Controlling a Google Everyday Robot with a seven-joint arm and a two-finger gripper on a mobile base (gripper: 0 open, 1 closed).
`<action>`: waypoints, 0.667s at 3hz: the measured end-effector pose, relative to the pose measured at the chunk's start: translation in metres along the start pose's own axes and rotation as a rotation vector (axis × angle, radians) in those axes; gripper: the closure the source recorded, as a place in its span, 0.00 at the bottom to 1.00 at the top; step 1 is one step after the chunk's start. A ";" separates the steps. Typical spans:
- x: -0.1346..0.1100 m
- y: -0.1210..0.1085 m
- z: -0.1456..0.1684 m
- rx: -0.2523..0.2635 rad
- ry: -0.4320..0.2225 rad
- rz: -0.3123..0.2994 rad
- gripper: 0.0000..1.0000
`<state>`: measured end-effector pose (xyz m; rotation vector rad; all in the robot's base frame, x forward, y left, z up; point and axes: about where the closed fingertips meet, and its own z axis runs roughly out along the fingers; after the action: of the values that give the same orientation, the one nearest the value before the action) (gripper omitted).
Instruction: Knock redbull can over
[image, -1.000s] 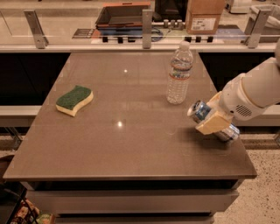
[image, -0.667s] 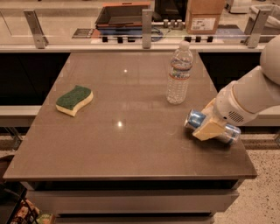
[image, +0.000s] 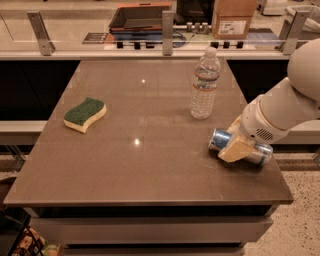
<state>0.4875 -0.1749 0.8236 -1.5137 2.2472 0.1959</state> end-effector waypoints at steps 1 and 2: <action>-0.001 0.001 0.000 -0.001 0.001 -0.002 0.59; -0.001 0.002 0.000 -0.001 0.001 -0.004 0.37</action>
Offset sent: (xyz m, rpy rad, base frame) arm -0.0004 0.0009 0.0000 -0.0007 0.0001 0.0018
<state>0.4867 -0.1729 0.8237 -1.5195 2.2450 0.1956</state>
